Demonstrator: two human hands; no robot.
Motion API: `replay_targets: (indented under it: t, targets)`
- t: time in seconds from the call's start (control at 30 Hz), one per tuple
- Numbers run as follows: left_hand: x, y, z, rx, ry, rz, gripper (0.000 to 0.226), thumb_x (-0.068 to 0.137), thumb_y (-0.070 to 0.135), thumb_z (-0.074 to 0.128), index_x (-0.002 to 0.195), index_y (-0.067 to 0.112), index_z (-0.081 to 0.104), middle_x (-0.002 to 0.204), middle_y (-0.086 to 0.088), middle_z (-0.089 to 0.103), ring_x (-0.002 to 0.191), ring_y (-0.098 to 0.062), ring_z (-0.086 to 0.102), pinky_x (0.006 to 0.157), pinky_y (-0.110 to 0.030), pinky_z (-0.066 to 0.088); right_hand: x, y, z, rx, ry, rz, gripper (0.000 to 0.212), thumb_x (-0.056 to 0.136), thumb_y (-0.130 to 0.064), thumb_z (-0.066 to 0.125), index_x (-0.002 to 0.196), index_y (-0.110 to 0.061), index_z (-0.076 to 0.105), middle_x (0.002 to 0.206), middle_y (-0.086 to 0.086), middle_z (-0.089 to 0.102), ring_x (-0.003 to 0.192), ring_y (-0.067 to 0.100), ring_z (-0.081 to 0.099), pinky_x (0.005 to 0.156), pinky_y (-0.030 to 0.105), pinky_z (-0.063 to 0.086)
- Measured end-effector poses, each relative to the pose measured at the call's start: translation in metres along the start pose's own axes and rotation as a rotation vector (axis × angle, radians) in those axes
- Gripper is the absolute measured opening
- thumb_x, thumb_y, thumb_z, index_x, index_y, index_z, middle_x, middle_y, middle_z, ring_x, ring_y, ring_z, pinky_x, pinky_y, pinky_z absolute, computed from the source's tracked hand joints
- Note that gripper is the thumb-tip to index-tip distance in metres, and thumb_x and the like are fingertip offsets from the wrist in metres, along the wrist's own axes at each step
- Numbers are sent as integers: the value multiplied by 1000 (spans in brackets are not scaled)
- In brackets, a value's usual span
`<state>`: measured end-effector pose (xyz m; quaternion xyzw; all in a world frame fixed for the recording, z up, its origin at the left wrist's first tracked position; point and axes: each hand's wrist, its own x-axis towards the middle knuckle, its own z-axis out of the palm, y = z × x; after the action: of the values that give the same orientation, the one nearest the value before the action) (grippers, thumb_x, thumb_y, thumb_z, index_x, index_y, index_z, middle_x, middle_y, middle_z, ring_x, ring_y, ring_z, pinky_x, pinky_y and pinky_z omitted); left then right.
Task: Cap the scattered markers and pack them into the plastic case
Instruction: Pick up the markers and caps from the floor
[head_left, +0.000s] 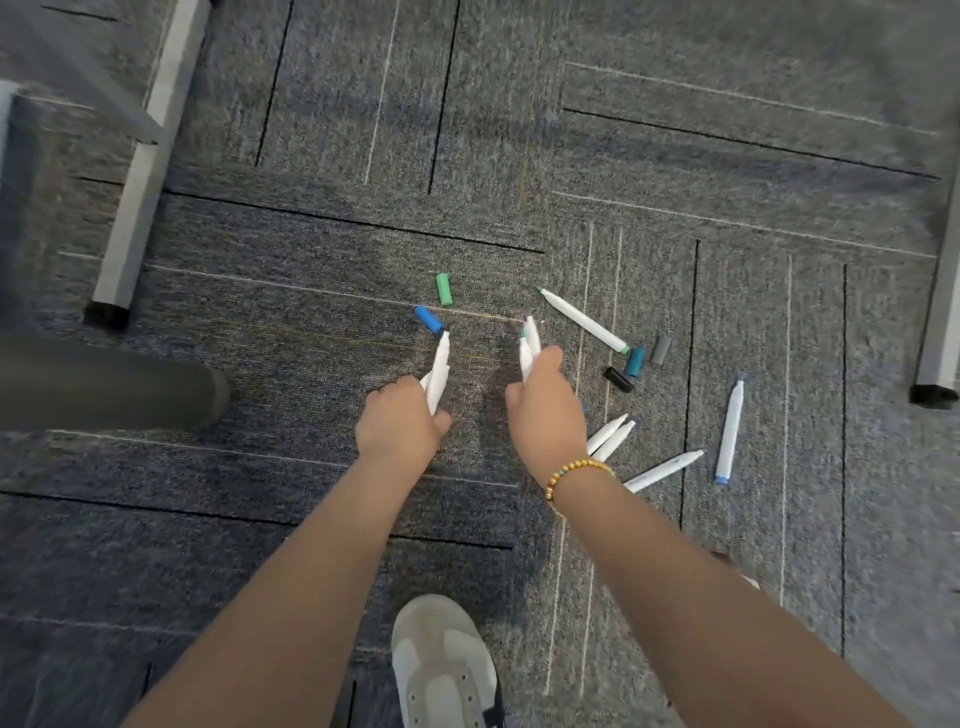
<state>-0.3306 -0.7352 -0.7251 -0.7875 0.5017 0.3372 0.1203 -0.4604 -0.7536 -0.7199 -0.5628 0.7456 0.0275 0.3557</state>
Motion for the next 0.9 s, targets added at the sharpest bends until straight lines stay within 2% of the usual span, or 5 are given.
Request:
replay_targets:
  t: [0.2,0.4,0.57,0.77,0.9]
  targets:
    - [-9,1,7,64,49,69,38,96,28,47,120,-1,45,119,-16,54,111,-29,46,85,-33,42,-9,54,-32,223,237,139,20,100,-23,39,111,-6,39,70,6,54,58,20,55,48,34,46]
    - [-17,7,0,-97,28,55,33,95,16,49,120,-1,36,101,-18,61,77,-28,57,62,-35,43,-21,93,-31,437,369,414,26,101,-24,39,113,-1,43,65,4,49,52,18,48,43,28,35]
    - [-29,39,2,-245,-47,221,42,93,7,50,131,7,31,87,-8,57,63,-17,54,55,-30,47,-29,97,-25,552,416,496,26,101,-26,40,108,-1,45,65,3,46,51,17,45,45,28,33]
    - [-47,87,23,88,-123,412,36,96,36,47,123,13,41,94,-6,63,73,-23,58,59,-32,45,-34,115,-27,665,463,702,32,98,-31,46,111,-3,42,66,3,45,55,20,47,52,34,43]
    - [-59,109,44,258,-193,469,42,97,37,43,130,11,37,122,-9,53,92,-27,62,64,-34,43,-32,122,-26,681,445,755,41,95,-34,52,115,-1,41,65,3,47,53,20,49,48,32,42]
